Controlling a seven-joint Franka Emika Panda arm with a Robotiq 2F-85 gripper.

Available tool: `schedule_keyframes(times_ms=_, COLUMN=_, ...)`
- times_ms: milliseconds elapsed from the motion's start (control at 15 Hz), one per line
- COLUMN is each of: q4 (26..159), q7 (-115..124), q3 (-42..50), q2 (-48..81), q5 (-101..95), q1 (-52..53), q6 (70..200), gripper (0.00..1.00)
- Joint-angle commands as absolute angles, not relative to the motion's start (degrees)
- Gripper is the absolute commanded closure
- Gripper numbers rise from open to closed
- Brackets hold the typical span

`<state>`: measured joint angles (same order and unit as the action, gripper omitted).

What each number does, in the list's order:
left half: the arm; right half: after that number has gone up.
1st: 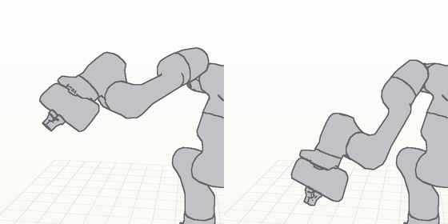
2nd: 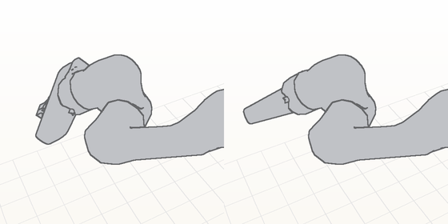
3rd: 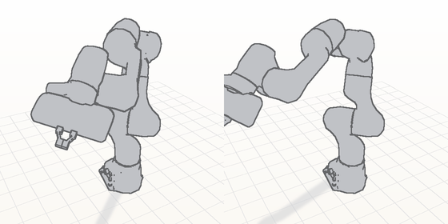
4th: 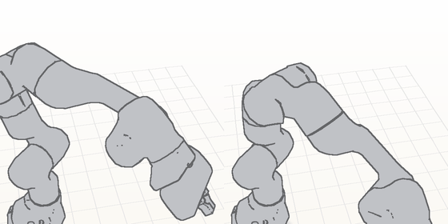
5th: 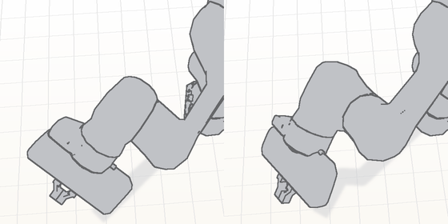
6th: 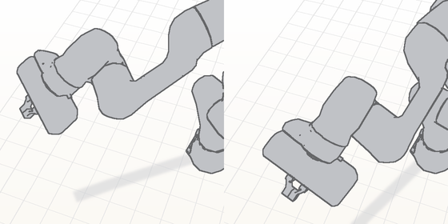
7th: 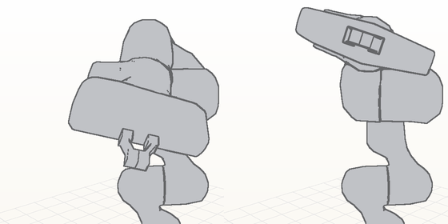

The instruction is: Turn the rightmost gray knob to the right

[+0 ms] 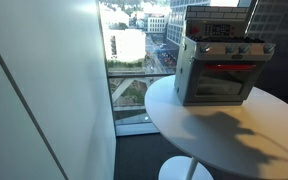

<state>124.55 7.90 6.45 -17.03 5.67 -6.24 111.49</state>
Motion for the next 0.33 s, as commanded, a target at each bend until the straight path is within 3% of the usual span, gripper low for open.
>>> schedule_keyframes(times_ms=0, q4=123.8, q7=8.28, q3=6.21, q2=-17.45, q5=4.83, q1=-6.76, q6=109.54, gripper=0.0)
schedule_keyframes(times_ms=267, q4=124.44, q7=7.92, q3=6.22, q2=-17.3, q5=5.47, q1=-6.51, q6=110.6, gripper=0.0)
